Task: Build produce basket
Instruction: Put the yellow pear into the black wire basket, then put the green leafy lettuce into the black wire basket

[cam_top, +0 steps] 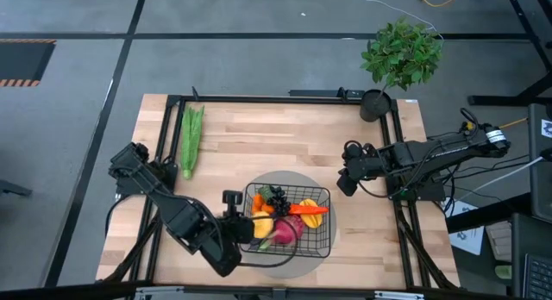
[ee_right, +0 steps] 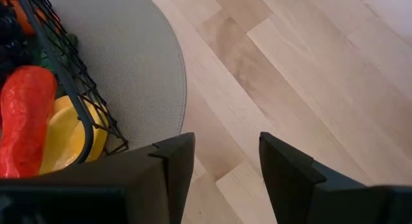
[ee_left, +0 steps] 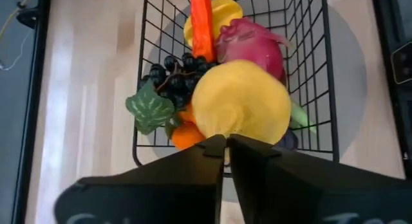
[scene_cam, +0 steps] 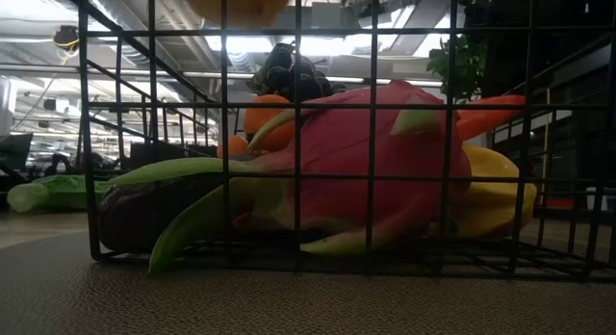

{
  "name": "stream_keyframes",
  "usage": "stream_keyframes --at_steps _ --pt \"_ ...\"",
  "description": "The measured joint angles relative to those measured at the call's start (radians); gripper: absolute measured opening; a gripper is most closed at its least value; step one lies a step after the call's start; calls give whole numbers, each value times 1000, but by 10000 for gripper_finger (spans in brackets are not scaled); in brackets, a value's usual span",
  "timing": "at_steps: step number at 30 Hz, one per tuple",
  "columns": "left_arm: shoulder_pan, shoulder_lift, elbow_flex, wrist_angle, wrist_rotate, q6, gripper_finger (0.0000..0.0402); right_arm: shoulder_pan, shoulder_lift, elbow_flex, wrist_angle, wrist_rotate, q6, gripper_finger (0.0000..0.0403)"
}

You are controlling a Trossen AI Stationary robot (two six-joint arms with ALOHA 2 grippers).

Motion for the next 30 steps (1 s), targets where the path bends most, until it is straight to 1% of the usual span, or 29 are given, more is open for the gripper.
stream_keyframes --at_steps 7,10,13,18,19,20,22,25,30 --pt "11 0 0 -4 -9 2 75 0 0 0 0 0 0 162" --pt "19 0 0 -24 -19 2 91 0 0 0 0 0 0 162" --pt "30 0 0 -115 -39 -7 94 0 0 0 0 0 0 162" --pt "64 0 -1 -360 -197 -165 91 0 0 0 -1 0 0 162" --pt "77 -1 -8 -363 -231 -190 90 0 0 0 -1 0 0 162" --pt "97 -5 -17 -351 -243 -178 90 0 0 0 -1 0 0 162" --pt "126 -19 -21 -351 -239 -164 90 0 0 0 0 0 0 162" --pt "204 -61 -29 -356 -240 -157 90 0 0 0 -1 0 0 162" --pt "389 -172 -80 -355 -237 -214 90 2 0 0 -8 -20 -1 162"
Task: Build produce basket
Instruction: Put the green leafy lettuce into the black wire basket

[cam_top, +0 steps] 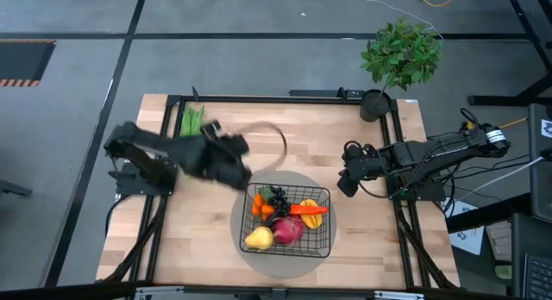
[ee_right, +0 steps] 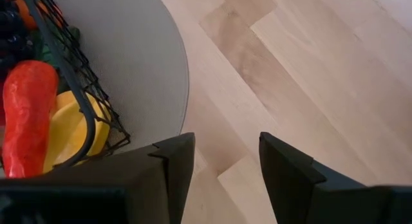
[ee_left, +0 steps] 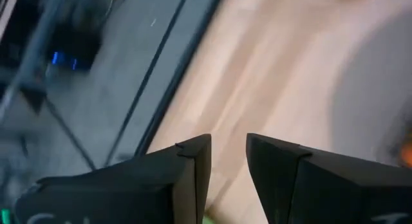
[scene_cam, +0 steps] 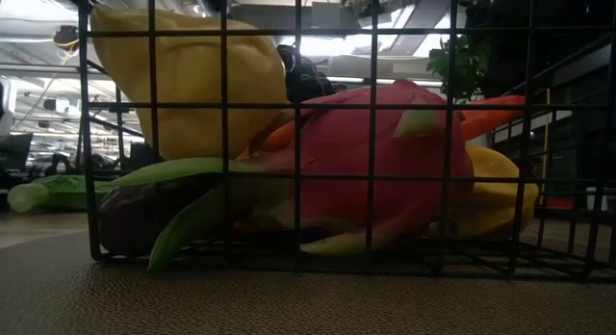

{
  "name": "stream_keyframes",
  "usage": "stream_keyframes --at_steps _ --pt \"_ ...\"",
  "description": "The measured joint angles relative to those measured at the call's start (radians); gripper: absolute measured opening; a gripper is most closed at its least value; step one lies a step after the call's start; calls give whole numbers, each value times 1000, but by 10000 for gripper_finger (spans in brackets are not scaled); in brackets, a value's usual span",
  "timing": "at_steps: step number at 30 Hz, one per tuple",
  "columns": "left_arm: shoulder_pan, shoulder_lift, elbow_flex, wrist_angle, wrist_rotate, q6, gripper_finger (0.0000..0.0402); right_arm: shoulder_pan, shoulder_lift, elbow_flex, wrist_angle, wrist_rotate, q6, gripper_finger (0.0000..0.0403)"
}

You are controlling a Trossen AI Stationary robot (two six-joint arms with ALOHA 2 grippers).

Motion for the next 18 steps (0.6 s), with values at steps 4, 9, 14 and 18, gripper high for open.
stream_keyframes --at_steps 4,9,14,18 --pt "170 -122 -88 -1 50 -38 90 0 0 0 -1 -5 -1 162" --pt "377 -280 -278 -1 182 -123 90 0 0 0 -3 -5 -24 162" --pt "485 -409 -522 109 284 -293 90 0 0 0 -2 -4 -25 162" --pt "536 -449 -685 281 380 -286 95 0 0 0 -1 -4 -22 162"
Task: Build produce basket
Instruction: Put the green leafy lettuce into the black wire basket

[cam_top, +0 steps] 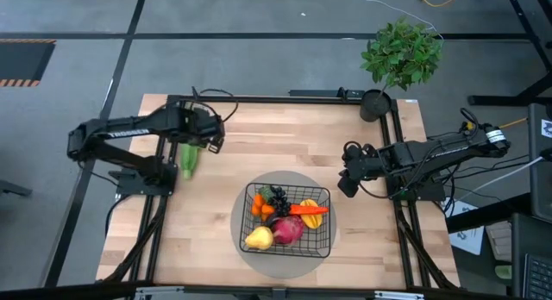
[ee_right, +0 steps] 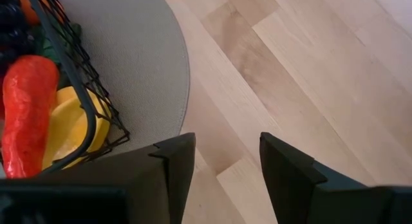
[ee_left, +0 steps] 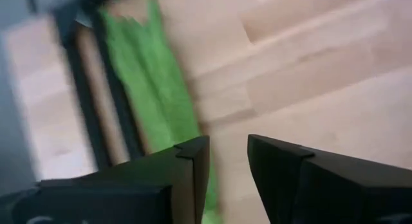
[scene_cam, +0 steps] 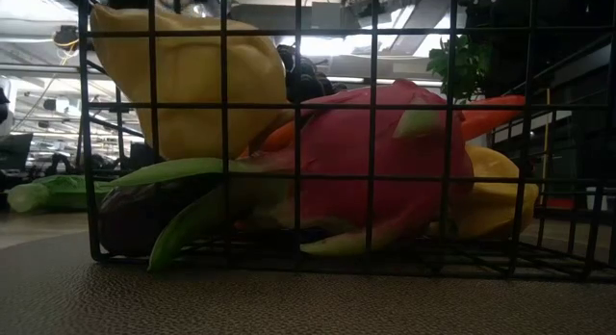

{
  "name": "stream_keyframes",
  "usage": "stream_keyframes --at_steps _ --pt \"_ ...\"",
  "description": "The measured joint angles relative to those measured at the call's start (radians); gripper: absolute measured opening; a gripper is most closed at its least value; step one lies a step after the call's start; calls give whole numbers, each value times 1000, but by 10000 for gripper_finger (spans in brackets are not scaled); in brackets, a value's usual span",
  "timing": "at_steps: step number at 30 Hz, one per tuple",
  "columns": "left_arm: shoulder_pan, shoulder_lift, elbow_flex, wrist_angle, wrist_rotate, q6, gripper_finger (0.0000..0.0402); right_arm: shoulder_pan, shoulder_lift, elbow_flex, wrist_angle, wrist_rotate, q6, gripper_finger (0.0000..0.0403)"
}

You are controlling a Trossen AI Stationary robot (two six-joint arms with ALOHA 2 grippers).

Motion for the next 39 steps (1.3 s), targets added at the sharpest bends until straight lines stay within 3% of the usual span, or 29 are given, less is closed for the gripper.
stream_keyframes --at_steps 6,13,20,25,31,39 --pt "101 3 -163 89 118 26 138 0 0 0 4 0 0 162" --pt "205 0 -297 150 192 27 205 0 0 0 3 0 -1 162" --pt "306 0 -415 242 219 26 244 0 0 0 2 0 -3 162" --pt "345 0 -497 293 284 37 249 0 0 0 1 0 -4 162" --pt "349 -3 -579 415 287 73 251 0 0 0 1 0 -4 162" --pt "321 1 -587 443 247 82 251 0 0 0 1 0 -4 162"
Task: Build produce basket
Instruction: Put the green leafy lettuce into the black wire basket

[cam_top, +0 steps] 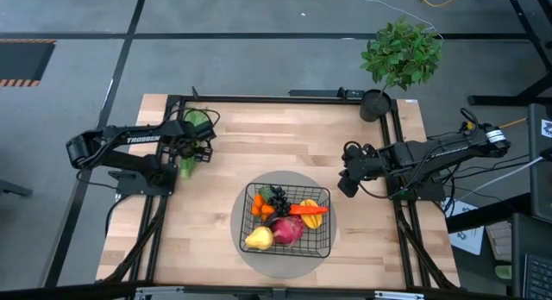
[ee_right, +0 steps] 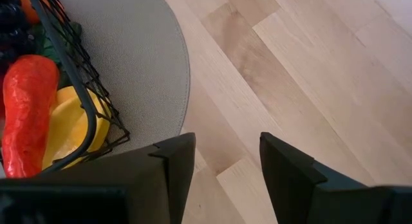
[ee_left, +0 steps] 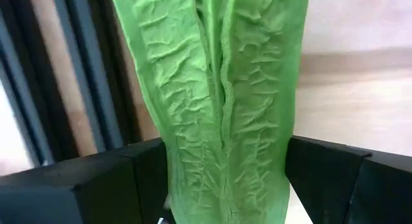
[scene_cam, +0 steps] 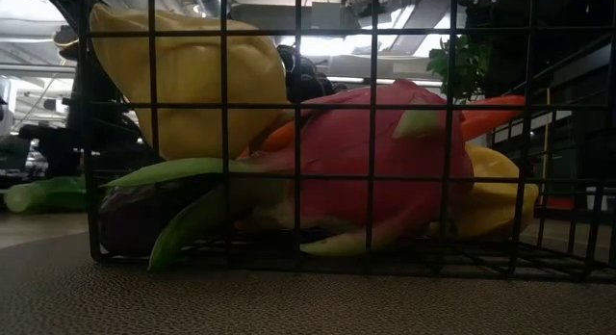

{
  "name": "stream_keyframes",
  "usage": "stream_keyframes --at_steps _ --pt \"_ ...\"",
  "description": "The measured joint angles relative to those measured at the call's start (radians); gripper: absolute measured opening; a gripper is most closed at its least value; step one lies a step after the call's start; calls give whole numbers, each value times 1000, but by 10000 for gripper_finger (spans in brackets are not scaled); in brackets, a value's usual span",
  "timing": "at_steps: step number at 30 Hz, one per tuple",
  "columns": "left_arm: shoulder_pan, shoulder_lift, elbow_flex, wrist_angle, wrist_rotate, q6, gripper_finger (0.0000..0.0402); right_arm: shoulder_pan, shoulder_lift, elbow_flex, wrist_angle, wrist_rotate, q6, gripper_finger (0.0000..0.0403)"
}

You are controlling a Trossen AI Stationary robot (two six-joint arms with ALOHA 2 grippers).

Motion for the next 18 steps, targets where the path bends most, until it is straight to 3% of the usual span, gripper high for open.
stream_keyframes --at_steps 9,18 --pt "-14 0 2 158 6 2 235 0 0 0 0 0 0 162" --pt "-20 -1 3 163 11 1 115 0 0 0 0 48 0 162"
